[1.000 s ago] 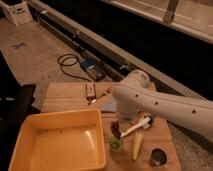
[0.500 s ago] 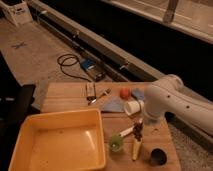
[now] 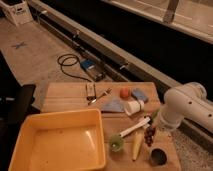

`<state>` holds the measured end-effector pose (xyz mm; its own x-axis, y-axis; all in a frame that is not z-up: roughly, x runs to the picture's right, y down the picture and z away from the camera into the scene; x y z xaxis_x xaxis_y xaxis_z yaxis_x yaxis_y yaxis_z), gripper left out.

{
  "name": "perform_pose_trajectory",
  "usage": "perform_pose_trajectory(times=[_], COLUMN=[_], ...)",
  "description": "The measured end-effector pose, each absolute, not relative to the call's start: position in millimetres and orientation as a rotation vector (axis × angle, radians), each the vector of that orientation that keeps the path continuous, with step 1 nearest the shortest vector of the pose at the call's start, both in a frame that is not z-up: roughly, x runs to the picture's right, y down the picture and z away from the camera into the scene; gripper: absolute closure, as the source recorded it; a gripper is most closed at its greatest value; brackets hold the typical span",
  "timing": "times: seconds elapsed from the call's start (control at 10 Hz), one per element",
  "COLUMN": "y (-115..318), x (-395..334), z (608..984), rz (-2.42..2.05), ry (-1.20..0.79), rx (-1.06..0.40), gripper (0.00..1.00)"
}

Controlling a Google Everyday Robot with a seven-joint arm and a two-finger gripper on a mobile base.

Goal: Place grapes in metal cup

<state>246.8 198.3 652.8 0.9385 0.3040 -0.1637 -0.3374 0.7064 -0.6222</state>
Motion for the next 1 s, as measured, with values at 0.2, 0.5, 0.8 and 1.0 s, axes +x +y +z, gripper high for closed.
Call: perform_pose_trajectory(times=[0.2, 0.5, 0.8, 1.0], y=[199.5, 209.7, 229.7, 236.6], x=[247.2, 261.1, 276.6, 279.6], z=[652.8, 650.3, 643.8, 637.2], rz=[0.357, 0.415, 0.464, 0.478], ry=[0.054, 0.077, 0.090, 0.084], rx=[-0.702, -0.706, -0.723, -0.723], gripper=[1.00, 1.00, 1.00, 1.00])
